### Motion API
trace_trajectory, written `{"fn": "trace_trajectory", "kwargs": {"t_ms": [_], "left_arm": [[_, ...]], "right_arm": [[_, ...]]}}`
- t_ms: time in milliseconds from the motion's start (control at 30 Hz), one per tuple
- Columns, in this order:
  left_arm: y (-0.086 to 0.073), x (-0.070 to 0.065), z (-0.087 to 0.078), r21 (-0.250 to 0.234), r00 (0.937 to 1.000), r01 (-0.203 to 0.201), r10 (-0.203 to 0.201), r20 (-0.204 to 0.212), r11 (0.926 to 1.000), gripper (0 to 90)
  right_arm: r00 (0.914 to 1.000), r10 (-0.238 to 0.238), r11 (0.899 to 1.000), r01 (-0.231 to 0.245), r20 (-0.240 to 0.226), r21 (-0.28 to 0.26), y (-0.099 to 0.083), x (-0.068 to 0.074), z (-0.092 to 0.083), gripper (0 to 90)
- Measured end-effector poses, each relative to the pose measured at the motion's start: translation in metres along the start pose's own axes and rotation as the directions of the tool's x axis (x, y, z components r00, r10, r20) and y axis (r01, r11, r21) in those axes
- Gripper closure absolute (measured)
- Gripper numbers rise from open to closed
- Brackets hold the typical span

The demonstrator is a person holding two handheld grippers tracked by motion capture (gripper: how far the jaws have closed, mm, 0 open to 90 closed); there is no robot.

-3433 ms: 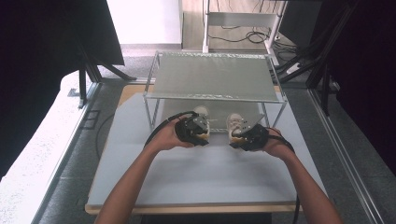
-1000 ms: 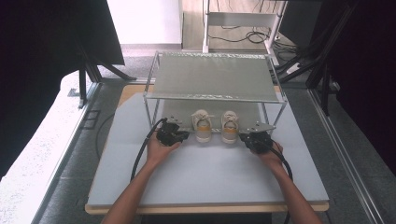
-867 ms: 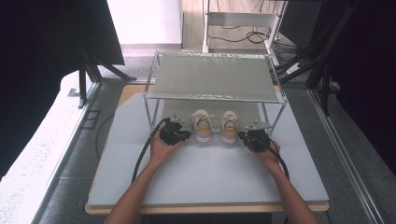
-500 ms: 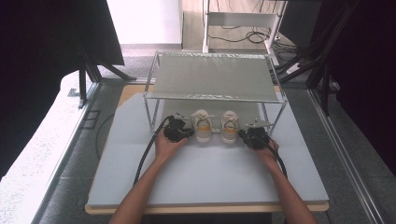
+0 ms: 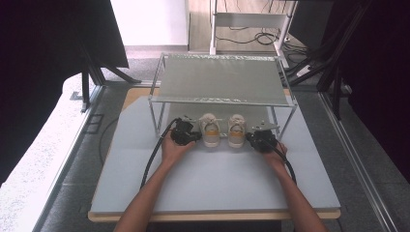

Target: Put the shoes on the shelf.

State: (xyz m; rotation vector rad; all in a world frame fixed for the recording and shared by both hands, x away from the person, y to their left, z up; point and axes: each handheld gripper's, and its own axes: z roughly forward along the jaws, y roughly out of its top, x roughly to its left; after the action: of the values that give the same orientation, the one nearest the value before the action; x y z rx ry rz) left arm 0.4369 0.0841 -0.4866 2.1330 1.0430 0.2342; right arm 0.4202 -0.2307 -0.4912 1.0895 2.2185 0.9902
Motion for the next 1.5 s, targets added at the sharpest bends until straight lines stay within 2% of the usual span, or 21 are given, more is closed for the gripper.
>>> {"fn": "trace_trajectory", "kwargs": {"t_ms": [100, 167, 200, 233, 267, 300, 333, 367, 400, 433, 500, 700, 767, 833, 900, 1033, 1167, 1300, 1400, 1467, 1500], "left_arm": [[0.001, -0.001, -0.001, -0.002, 0.9999, 0.011, -0.011, -0.002, 0.9999, 81.2], [0.003, -0.006, -0.004, -0.014, 1.0000, -0.007, 0.007, 0.001, 0.9999, 81.2], [0.004, -0.008, -0.005, -0.014, 1.0000, 0.000, 0.000, -0.004, 0.9999, 80.9], [0.007, -0.005, -0.007, -0.014, 0.9985, -0.055, 0.055, 0.003, 0.9984, 79.9], [0.009, -0.003, -0.007, -0.012, 0.9963, -0.086, 0.086, -0.002, 0.9962, 79.6], [0.009, -0.007, -0.006, -0.009, 0.9997, -0.026, 0.026, 0.003, 0.9996, 79.6], [0.011, -0.004, -0.006, -0.003, 0.9986, -0.052, 0.052, -0.004, 0.9987, 79.6], [0.011, -0.005, -0.004, 0.002, 0.9999, -0.011, 0.011, -0.009, 0.9999, 79.6], [0.011, -0.003, -0.003, 0.004, 0.9999, -0.003, 0.003, -0.010, 1.0000, 79.6], [0.011, -0.002, -0.002, -0.001, 0.9995, 0.028, -0.028, -0.013, 0.9996, 79.7], [0.012, 0.002, 0.000, -0.010, 0.9990, 0.046, -0.046, -0.001, 0.9989, 79.8], [0.017, 0.006, 0.004, -0.003, 0.9983, 0.058, -0.058, -0.009, 0.9983, 80.5], [0.021, 0.007, 0.006, 0.013, 0.9984, 0.055, -0.054, -0.018, 0.9984, 80.5], [0.023, 0.007, 0.009, 0.004, 0.9968, 0.078, -0.078, -0.017, 0.9969, 81.0], [0.025, 0.008, 0.012, -0.005, 0.9950, 0.097, -0.097, -0.020, 0.9952, 81.4], [0.027, 0.009, 0.014, -0.002, 0.9945, 0.103, -0.103, -0.019, 0.9947, 82.3], [0.030, 0.008, 0.016, 0.003, 0.9938, 0.106, -0.106, -0.034, 0.9944, 82.8], [0.028, 0.009, 0.015, -0.004, 0.9940, 0.108, -0.108, -0.018, 0.9941, 81.1], [0.024, 0.005, 0.008, 0.003, 0.9973, 0.072, -0.071, -0.019, 0.9974, 80.3], [0.020, 0.004, 0.000, -0.005, 0.9998, 0.000, 0.000, -0.020, 1.0000, 80.5], [0.016, 0.001, -0.004, -0.018, 0.9997, 0.014, -0.014, -0.018, 0.9997, 80.7]], "right_arm": [[1.0000, -0.008, 1.000, 0.008, 0.000, 0.000, 0.002, 0.001, 0.000, 84.8], [0.9999, -0.013, 1.000, 0.013, 0.003, -0.003, 0.004, 0.002, 0.000, 84.8], [0.9998, -0.018, 1.000, 0.018, -0.001, -0.007, 0.005, 0.003, 0.000, 84.8], [0.9998, -0.020, 1.000, 0.020, -0.004, -0.010, 0.005, 0.003, 0.000, 84.8], [0.9997, -0.025, 1.000, 0.025, -0.004, -0.014, 0.006, 0.004, 0.000, 84.8], [0.9996, -0.027, 1.000, 0.026, -0.007, -0.016, 0.006, 0.004, 0.000, 84.7], [0.9995, -0.030, 0.999, 0.030, -0.008, -0.015, 0.006, 0.005, 0.000, 84.7], [0.9995, -0.031, 0.999, 0.031, -0.008, -0.013, 0.006, 0.005, 0.001, 84.6], [0.9993, -0.035, 0.999, 0.035, -0.009, -0.007, 0.006, 0.005, 0.002, 84.2], [0.9993, -0.035, 0.999, 0.035, -0.011, -0.002, 0.006, 0.006, 0.003, 84.1], [0.9994, -0.034, 0.999, 0.034, -0.005, 0.006, 0.005, 0.007, 0.005, 83.7], [0.9994, -0.034, 0.999, 0.034, -0.008, 0.003, 0.011, 0.007, 0.008, 83.7], [0.9987, -0.050, 0.999, 0.050, -0.004, 0.006, 0.017, 0.009, 0.011, 83.6], [0.9976, -0.068, 0.998, 0.068, 0.015, 0.001, 0.020, 0.012, 0.013, 83.9], [0.9976, -0.069, 0.998, 0.068, 0.011, 0.018, 0.020, 0.012, 0.017, 83.8], [0.9983, -0.057, 0.998, 0.057, 0.007, 0.023, 0.022, 0.010, 0.022, 83.8], [0.9968, -0.071, 0.997, 0.070, 0.036, 0.033, 0.027, 0.009, 0.027, 83.8], [0.9988, -0.039, 0.999, 0.039, 0.029, 0.027, 0.024, 0.007, 0.028, 82.3], [0.9992, -0.030, 0.999, 0.030, 0.025, 0.013, 0.023, 0.007, 0.024, 82.2], [0.9963, -0.061, 0.998, 0.061, 0.061, -0.005, 0.023, 0.009, 0.016, 85.0], [0.9957, -0.066, 0.998, 0.067, 0.065, -0.014, 0.023, 0.009, 0.011, 86.4]]}}
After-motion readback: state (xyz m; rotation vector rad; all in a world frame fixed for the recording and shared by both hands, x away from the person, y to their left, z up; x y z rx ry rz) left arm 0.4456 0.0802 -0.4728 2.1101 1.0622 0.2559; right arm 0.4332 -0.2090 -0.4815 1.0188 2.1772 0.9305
